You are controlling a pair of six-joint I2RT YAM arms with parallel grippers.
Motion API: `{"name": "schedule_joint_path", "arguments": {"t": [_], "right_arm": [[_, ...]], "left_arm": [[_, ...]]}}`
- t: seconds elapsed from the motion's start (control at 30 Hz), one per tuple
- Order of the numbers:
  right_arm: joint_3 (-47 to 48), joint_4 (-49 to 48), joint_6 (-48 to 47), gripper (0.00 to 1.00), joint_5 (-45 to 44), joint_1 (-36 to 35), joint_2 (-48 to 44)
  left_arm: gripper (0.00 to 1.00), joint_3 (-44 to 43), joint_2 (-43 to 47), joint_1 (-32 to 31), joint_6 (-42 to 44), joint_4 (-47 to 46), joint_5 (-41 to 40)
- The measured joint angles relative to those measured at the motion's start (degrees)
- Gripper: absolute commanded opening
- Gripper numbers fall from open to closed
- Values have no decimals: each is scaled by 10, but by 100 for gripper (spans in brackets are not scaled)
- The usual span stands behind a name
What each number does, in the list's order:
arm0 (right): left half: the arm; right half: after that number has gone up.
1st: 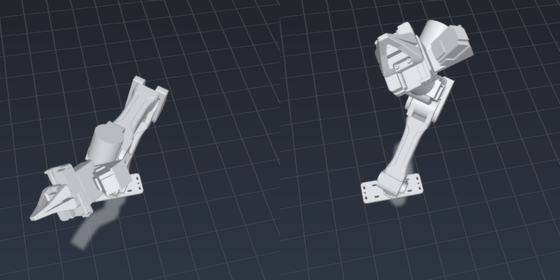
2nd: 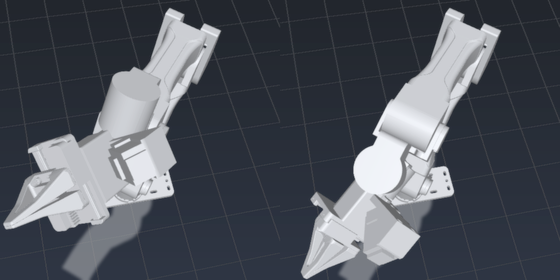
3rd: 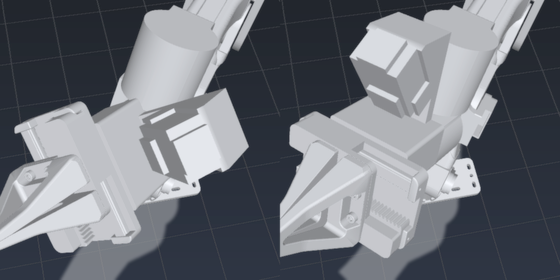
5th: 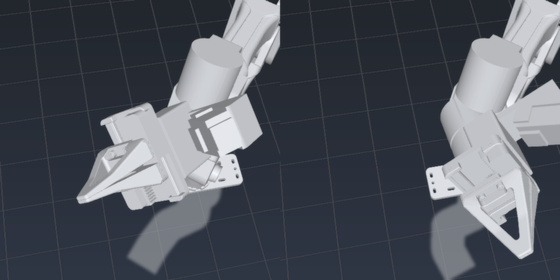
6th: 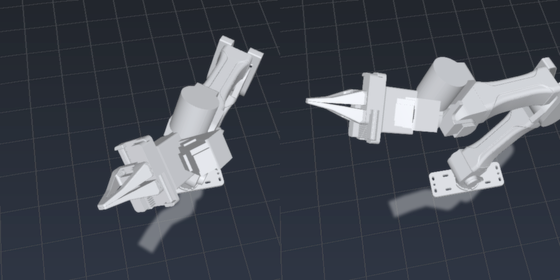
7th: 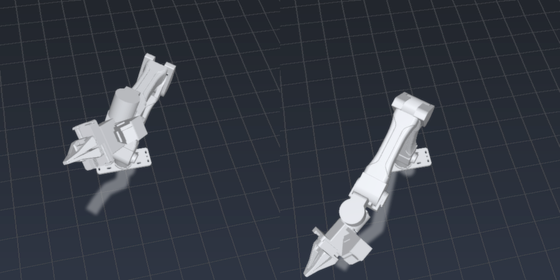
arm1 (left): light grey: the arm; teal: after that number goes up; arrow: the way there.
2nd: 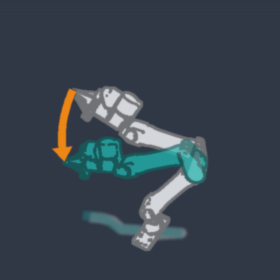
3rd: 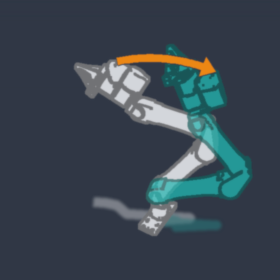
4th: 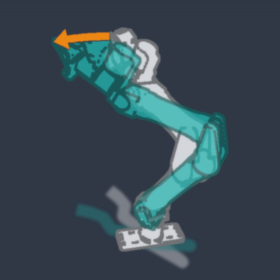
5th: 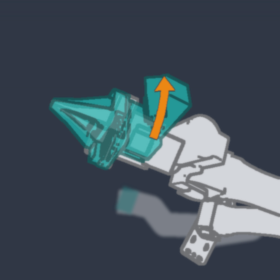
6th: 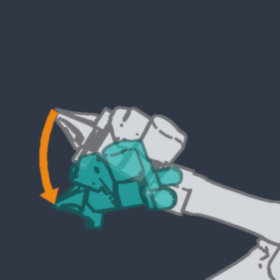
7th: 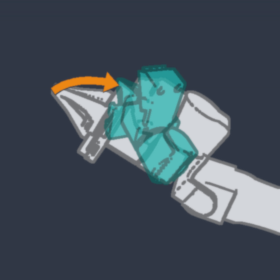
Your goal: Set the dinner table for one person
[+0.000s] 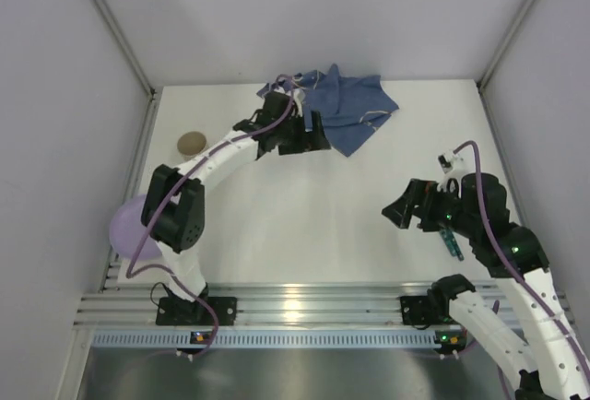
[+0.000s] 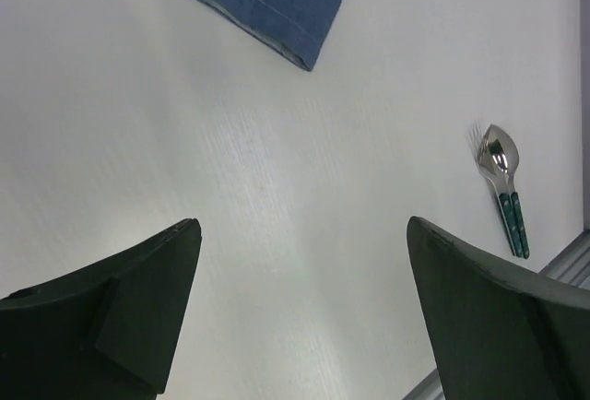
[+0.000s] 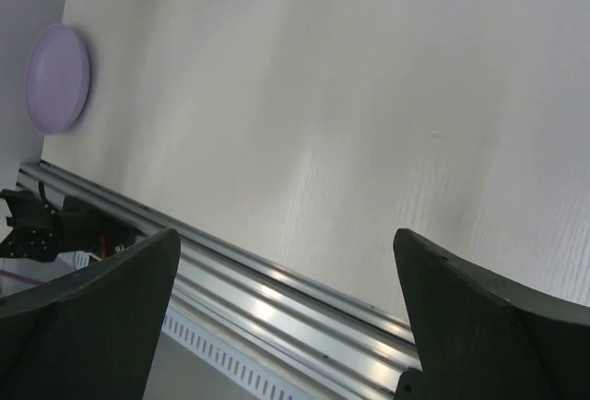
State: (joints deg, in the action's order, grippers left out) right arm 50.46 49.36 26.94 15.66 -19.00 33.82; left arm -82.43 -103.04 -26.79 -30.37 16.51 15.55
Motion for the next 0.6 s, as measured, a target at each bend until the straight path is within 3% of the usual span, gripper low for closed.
{"name": "schedule_joint_path", "arguments": {"t": [0.13,0.37,0.6], "right_arm": [[3,19,-3,100,-12,0,-11],[39,89,-19,100,-63,0,-48],[70,142,-37,100,-108,0,-53]], "left_arm": [[99,-48,-70,-52,-42,24,-30],[99,-145,-195,-86,-129,19,-95],[99,-411,-397,-120,-171,66,-157]]}}
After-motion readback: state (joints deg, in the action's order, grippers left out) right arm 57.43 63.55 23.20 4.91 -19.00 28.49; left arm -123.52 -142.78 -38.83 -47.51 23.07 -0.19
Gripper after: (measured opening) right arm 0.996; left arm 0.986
